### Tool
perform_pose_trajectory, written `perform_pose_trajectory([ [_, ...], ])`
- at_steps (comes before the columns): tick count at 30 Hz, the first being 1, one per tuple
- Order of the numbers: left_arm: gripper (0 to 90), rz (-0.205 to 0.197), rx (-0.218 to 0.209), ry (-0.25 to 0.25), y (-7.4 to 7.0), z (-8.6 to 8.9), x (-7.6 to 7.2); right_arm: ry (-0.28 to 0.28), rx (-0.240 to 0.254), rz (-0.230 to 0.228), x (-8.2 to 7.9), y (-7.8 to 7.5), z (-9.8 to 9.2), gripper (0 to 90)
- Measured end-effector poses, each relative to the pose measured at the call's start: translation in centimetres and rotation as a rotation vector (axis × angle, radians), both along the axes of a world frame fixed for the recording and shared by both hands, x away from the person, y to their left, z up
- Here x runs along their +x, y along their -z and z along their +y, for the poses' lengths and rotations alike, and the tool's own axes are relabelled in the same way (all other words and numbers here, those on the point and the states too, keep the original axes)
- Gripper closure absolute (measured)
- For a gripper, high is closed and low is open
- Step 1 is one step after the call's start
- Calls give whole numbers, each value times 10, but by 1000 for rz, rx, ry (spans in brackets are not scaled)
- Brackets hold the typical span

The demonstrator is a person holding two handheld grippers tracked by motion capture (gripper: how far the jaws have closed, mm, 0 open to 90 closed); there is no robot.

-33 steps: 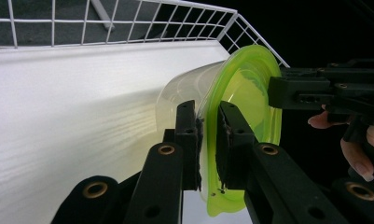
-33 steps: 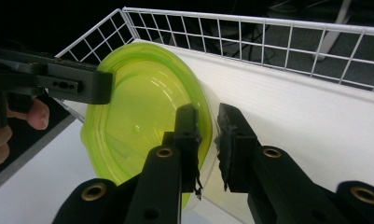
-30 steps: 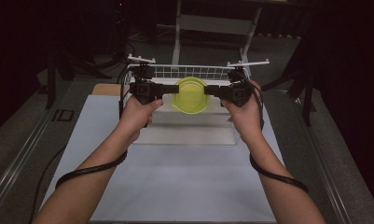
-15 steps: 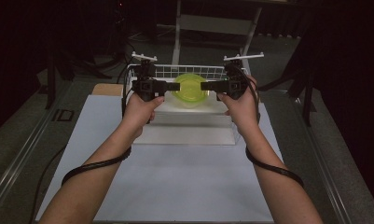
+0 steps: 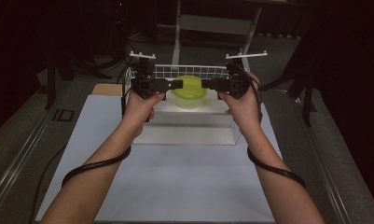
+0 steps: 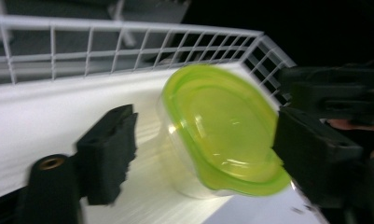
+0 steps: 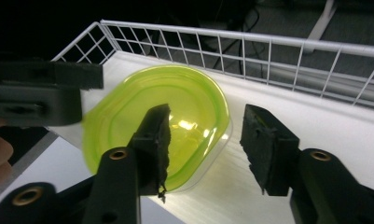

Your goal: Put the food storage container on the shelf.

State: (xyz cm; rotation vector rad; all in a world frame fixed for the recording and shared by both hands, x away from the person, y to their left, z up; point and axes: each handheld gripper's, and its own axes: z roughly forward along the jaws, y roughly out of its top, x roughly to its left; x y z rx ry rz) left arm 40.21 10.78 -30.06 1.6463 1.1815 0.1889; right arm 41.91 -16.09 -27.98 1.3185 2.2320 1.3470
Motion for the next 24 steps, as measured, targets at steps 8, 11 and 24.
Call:
perform_pose_trajectory([
  [8,150,-161,0,54,0,10,-37,-65,39,-56,-32,1,3,622],
  [11,124,-188,9,74,11,10,-56,-90,40,-61,-42,8,7,643],
  [24,18,-273,83,124,72,4,-122,-151,52,-52,-62,56,25,900],
])
